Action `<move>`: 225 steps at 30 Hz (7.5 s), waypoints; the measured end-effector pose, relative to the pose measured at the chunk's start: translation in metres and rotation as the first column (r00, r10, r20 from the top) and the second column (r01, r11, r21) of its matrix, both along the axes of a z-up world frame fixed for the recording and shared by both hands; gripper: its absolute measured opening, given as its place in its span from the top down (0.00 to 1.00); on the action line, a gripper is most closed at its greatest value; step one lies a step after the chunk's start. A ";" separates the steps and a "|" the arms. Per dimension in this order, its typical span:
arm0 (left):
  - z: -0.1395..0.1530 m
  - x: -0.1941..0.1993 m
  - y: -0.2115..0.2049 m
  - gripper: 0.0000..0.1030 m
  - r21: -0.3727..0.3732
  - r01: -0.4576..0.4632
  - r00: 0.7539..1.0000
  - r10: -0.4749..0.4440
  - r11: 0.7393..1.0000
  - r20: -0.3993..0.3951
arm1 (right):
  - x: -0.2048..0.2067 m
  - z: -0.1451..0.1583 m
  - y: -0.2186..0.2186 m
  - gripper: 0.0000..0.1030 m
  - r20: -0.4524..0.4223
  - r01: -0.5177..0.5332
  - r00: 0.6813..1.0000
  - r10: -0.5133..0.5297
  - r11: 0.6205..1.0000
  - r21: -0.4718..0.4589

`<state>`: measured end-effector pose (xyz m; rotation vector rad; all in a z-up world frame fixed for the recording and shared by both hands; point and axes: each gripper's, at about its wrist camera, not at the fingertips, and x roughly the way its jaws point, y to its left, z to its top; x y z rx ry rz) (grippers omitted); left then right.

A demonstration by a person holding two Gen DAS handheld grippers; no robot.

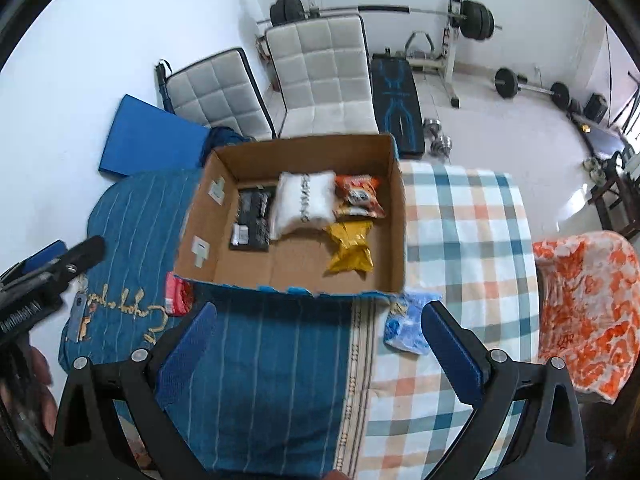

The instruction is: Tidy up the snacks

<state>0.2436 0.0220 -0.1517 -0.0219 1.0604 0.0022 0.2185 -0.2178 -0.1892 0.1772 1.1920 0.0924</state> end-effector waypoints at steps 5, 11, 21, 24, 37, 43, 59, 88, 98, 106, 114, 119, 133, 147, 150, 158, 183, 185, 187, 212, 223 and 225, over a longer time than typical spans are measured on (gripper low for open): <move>-0.033 0.001 0.029 0.06 0.056 -0.056 0.996 0.060 0.997 -0.063 | 0.008 -0.061 -0.045 0.00 -0.151 0.041 0.987 -0.053 0.996 -0.080; -0.097 0.001 0.067 0.06 0.017 -0.151 0.963 0.151 0.988 -0.221 | 0.020 -0.170 -0.097 0.00 -0.362 0.111 0.921 -0.145 0.987 -0.113; -0.189 0.004 0.114 0.06 0.000 -0.294 0.868 0.267 0.956 -0.419 | 0.034 -0.265 -0.109 0.00 -0.487 0.247 0.840 -0.239 0.968 -0.048; -0.216 0.014 0.126 0.06 -0.005 -0.324 0.839 0.285 0.946 -0.463 | 0.037 -0.284 -0.104 0.09 -0.515 0.257 0.821 -0.246 0.965 -0.052; -0.312 0.057 0.160 0.21 -0.047 -0.341 0.769 0.250 0.939 -0.588 | 0.012 -0.290 -0.103 0.47 -0.556 0.254 0.792 -0.253 0.964 -0.077; -0.306 0.046 0.150 0.49 0.012 -0.265 0.812 0.230 0.964 -0.536 | -0.016 -0.284 -0.084 0.47 -0.574 0.207 0.795 -0.197 0.977 -0.049; -0.270 -0.085 0.011 0.53 0.000 -0.020 0.845 0.017 1.000 -0.535 | -0.082 -0.264 -0.027 0.48 -0.565 0.087 0.822 -0.069 0.996 0.004; -0.323 -0.051 -0.002 0.55 0.015 -0.081 0.786 0.073 0.997 -0.613 | -0.048 -0.283 -0.037 0.49 -0.587 0.122 0.800 -0.124 0.992 -0.042; -0.253 -0.084 -0.025 0.56 0.041 -0.021 0.850 0.040 0.999 -0.525 | -0.060 -0.244 -0.023 0.63 -0.528 0.082 0.844 -0.089 0.996 -0.037; -0.170 -0.086 -0.046 0.56 -0.015 0.015 0.920 -0.020 1.000 -0.391 | -0.063 -0.159 -0.008 0.63 -0.396 0.024 0.918 -0.013 0.999 0.023; -0.088 -0.070 -0.056 0.56 -0.051 0.058 0.966 -0.069 0.997 -0.251 | -0.072 -0.082 -0.003 0.63 -0.263 -0.020 0.964 0.028 0.999 0.033; -0.056 -0.067 -0.051 0.56 -0.053 0.069 0.977 -0.078 0.996 -0.200 | -0.069 -0.044 -0.004 0.63 -0.198 -0.022 0.980 0.028 0.999 0.032; -0.023 -0.048 -0.039 0.56 -0.090 0.073 0.984 -0.086 0.993 -0.155 | -0.045 0.005 -0.004 0.63 -0.099 -0.009 0.995 0.016 0.997 0.078; -0.043 0.050 -0.028 0.56 -0.091 0.099 0.977 -0.114 0.991 -0.179 | 0.061 -0.022 0.009 0.63 -0.121 -0.013 0.992 0.027 0.993 0.114; -0.059 0.074 -0.026 0.56 -0.088 0.100 0.970 -0.117 0.991 -0.212 | 0.082 -0.038 0.015 0.63 -0.146 -0.011 0.989 0.028 0.993 0.115; -0.119 0.128 -0.018 0.56 -0.088 0.081 0.936 -0.106 0.993 -0.336 | 0.130 -0.099 0.035 0.63 -0.210 -0.006 0.977 0.025 0.996 0.089; -0.256 0.157 -0.011 0.55 -0.104 0.027 0.785 -0.086 0.994 -0.614 | 0.168 -0.230 0.074 0.54 -0.422 -0.017 0.904 0.062 0.994 0.108; -0.256 0.156 -0.011 0.55 -0.107 0.025 0.782 -0.086 0.994 -0.617 | 0.168 -0.234 0.079 0.51 -0.428 -0.024 0.901 0.067 0.994 0.104; -0.255 0.158 -0.013 0.55 -0.107 0.013 0.781 -0.077 0.994 -0.619 | 0.168 -0.234 0.082 0.48 -0.426 -0.036 0.902 0.071 0.995 0.089; -0.135 0.130 -0.015 0.06 -0.005 0.046 0.924 -0.044 0.999 -0.380 | 0.144 -0.145 0.050 0.14 -0.276 0.000 0.961 -0.005 1.000 -0.018; -0.091 0.103 -0.018 0.06 0.008 0.025 0.962 -0.022 1.000 -0.272 | 0.115 -0.097 0.028 0.00 -0.196 0.035 0.979 -0.049 0.997 -0.074; -0.074 0.092 -0.020 0.06 0.009 0.024 0.972 -0.021 1.000 -0.235 | 0.106 -0.084 0.025 0.00 -0.175 0.041 0.983 -0.053 0.997 -0.071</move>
